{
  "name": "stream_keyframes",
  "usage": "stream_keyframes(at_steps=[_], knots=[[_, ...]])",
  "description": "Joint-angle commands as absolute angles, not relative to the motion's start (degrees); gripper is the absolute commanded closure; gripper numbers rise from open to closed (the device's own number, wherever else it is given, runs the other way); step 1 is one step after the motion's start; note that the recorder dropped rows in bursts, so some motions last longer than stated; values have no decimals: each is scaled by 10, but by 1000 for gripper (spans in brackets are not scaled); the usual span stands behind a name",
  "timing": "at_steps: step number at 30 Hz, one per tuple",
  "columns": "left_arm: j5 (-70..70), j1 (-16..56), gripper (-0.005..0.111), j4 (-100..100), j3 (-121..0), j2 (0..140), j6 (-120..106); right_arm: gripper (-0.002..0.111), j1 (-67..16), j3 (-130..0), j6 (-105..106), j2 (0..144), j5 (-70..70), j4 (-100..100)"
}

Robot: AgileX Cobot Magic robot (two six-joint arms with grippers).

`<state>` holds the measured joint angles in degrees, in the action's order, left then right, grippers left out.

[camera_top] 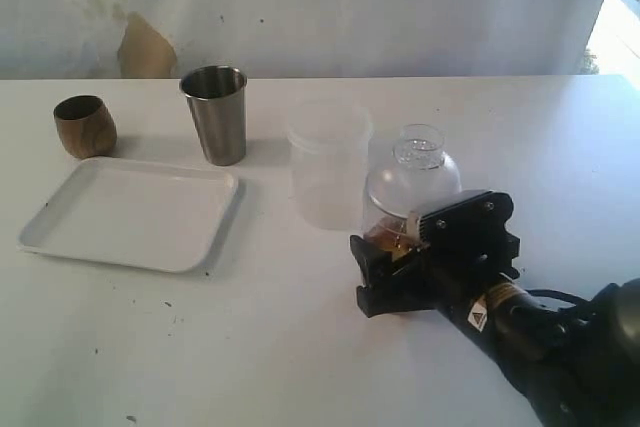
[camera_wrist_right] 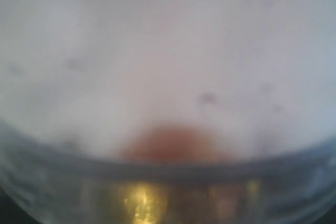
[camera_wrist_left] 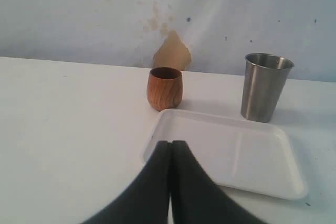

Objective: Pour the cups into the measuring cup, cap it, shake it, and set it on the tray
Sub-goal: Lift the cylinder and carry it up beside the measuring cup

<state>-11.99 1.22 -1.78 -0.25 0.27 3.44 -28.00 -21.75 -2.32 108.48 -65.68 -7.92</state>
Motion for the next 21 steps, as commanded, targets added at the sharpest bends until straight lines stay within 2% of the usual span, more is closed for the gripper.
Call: stream_keyframes(at_steps=[1, 3, 6, 7, 8, 11, 12, 14, 15, 16, 19, 21], knots=[[-112, 13, 107, -16, 0, 0, 36, 108, -280, -219, 0, 1059, -639, -95], [-112, 13, 107, -16, 0, 0, 36, 108, -280, -226, 24, 1012, -609, -106], [-112, 13, 107, -16, 0, 0, 36, 108, -273, -236, 112, 915, -577, -263], [-112, 13, 107, -16, 0, 0, 36, 108, -264, -237, 82, 889, -569, -256], [-112, 13, 107, -16, 0, 0, 36, 108, -262, -247, 22, 873, -544, -189], [-112, 13, 107, -16, 0, 0, 36, 108, -284, -292, 28, 864, -427, -19], [-112, 13, 107, -16, 0, 0, 36, 108, -295, -311, 127, 858, -363, -127], [-112, 13, 107, -16, 0, 0, 36, 108, -280, -303, 240, 850, -428, -287], [-112, 13, 107, -16, 0, 0, 36, 108, -266, -297, 222, 844, -464, -336], [-112, 13, 107, -16, 0, 0, 36, 108, -251, -295, 170, 840, -466, -320], [-112, 13, 107, -16, 0, 0, 36, 108, -253, -305, 52, 823, -377, 6], [-112, 13, 107, -16, 0, 0, 36, 108, -276, -310, 114, 821, -346, -79]])
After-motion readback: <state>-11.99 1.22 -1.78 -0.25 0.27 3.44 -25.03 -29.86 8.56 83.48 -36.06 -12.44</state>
